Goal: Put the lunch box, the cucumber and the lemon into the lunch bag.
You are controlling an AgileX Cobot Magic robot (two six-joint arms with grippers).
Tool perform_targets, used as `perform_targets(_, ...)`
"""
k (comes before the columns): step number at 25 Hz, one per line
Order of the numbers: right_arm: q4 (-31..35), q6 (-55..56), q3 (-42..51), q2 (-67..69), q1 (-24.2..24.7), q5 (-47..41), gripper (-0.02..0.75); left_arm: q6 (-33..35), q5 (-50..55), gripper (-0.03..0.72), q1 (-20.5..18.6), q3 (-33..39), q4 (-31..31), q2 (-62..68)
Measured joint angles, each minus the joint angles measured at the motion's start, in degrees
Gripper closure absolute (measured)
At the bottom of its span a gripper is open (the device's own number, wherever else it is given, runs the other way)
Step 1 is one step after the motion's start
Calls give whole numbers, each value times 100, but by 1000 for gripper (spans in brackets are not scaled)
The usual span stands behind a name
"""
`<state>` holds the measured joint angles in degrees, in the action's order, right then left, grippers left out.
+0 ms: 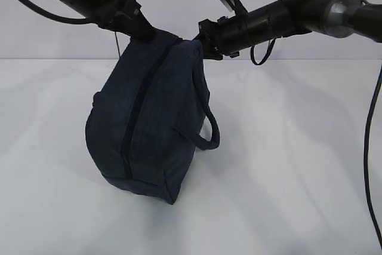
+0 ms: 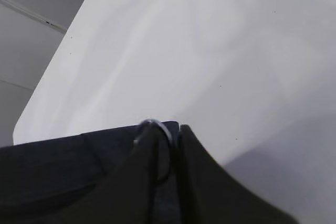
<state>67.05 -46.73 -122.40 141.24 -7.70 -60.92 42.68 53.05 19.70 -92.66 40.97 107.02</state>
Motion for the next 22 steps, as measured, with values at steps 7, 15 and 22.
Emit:
perform_targets(7,217,13,-61,0,67,-27,332,0,92,665,0,0,0,-40)
perform_targets(15,230,409,-1001,22,496,-777,303,0,106,666,0,0,10,-40)
perform_targets(22,-460,706,-1127,-349,567,-872,303,-480,-4,664,0,0,43,105)
